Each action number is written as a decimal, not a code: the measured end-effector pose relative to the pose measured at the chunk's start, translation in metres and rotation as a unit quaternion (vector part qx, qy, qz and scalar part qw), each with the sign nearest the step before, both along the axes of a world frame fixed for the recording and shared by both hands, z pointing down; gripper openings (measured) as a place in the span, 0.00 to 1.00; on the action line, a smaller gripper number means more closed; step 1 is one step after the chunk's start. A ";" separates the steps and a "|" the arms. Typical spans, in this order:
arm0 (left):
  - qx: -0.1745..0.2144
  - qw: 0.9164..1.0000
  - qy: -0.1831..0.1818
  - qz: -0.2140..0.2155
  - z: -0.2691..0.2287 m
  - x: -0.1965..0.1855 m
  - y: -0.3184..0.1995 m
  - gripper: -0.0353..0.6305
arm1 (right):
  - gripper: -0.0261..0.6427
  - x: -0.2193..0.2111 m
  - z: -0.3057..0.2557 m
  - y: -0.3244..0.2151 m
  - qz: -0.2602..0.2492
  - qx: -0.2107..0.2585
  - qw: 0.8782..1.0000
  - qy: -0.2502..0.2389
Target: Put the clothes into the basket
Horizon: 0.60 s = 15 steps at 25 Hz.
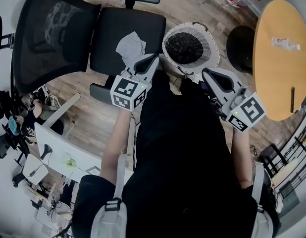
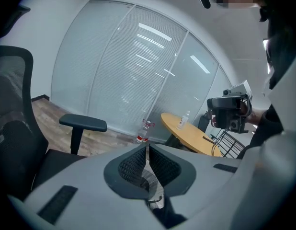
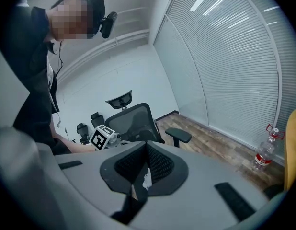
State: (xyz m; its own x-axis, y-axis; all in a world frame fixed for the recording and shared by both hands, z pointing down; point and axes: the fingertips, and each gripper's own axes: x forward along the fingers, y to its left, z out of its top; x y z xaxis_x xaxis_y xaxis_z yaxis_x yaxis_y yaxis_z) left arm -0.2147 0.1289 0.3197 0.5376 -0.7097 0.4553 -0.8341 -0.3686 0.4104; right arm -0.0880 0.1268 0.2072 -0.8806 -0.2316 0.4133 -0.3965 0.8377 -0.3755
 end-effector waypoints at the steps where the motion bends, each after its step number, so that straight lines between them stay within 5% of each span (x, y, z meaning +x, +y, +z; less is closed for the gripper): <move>1: -0.003 1.000 -0.001 0.000 0.004 -0.004 -0.001 0.07 | 0.06 -0.003 0.001 0.001 0.000 -0.003 1.000 0.002; 15: -0.065 0.998 -0.014 -0.005 0.080 -0.049 -0.003 0.21 | 0.06 -0.040 0.025 0.020 -0.025 -0.048 0.998 0.026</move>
